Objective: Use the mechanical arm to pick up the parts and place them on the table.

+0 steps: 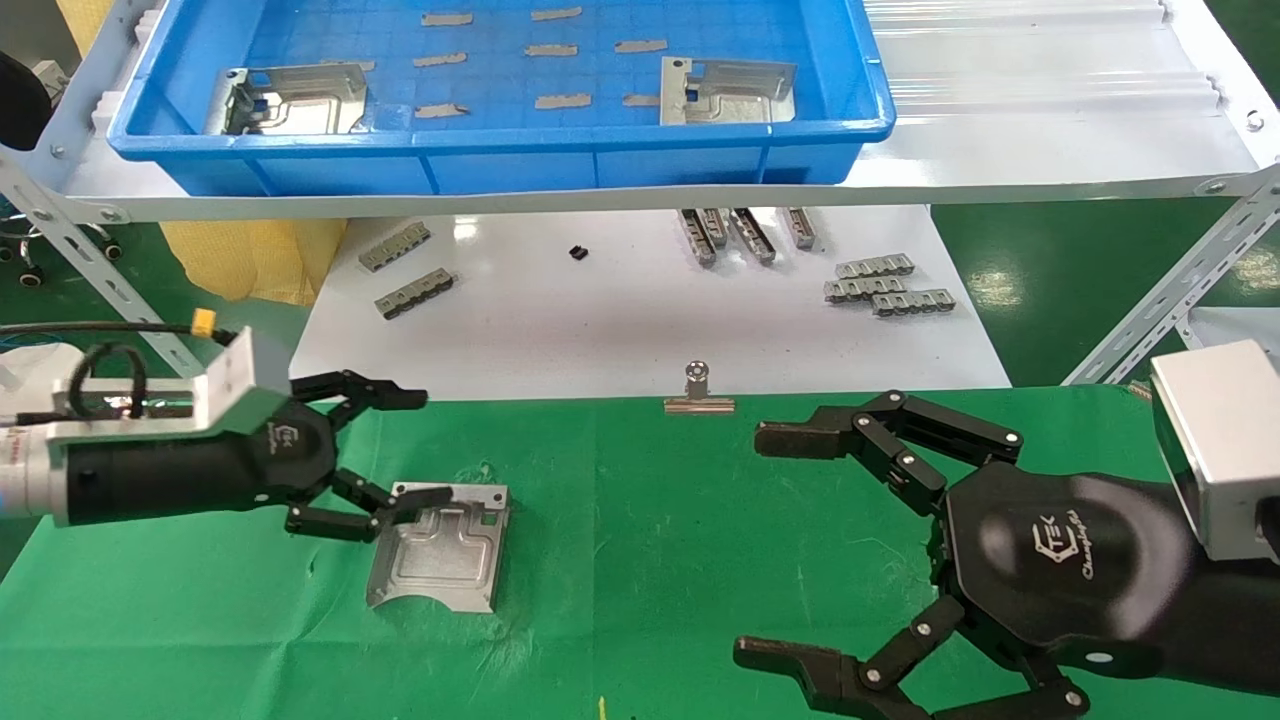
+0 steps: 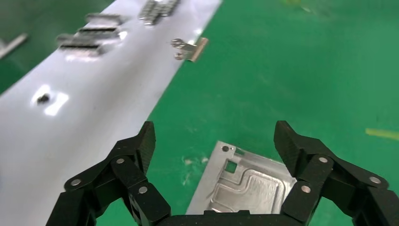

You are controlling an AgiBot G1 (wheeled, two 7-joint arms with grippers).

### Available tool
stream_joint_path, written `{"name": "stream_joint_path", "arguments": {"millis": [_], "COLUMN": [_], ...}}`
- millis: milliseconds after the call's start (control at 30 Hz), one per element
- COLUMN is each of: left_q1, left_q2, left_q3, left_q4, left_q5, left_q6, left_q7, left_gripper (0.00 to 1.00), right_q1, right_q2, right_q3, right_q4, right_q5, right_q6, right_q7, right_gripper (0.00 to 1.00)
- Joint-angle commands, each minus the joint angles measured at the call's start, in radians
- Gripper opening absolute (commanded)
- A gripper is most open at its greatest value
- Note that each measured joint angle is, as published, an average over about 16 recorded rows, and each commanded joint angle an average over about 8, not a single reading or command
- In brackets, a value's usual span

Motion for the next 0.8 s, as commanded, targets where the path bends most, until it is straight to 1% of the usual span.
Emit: {"name": "stream_joint_path", "arguments": {"millis": [33,800], "left_q1": [0.010,0.245], "left_q2": [-0.005,-0.135], "left_q3": [-0.008,-0.210], "left_q4": [-0.020,-0.493], "left_q5": [-0.005,-0.136], "left_q6": [-0.002,-0.040], "left_q7": [-0.012,-0.298], "left_gripper": [1.00,1.00], "right_q1": [0.000,0.000], "right_q2": [0.000,0.000], "right_q3": [0.000,0.000], "right_q4": [0.000,0.000], "right_q5": [0.000,0.000], "right_q6": [0.000,0.000], "right_q7": [0.000,0.000], "right_gripper": [1.00,1.00]}}
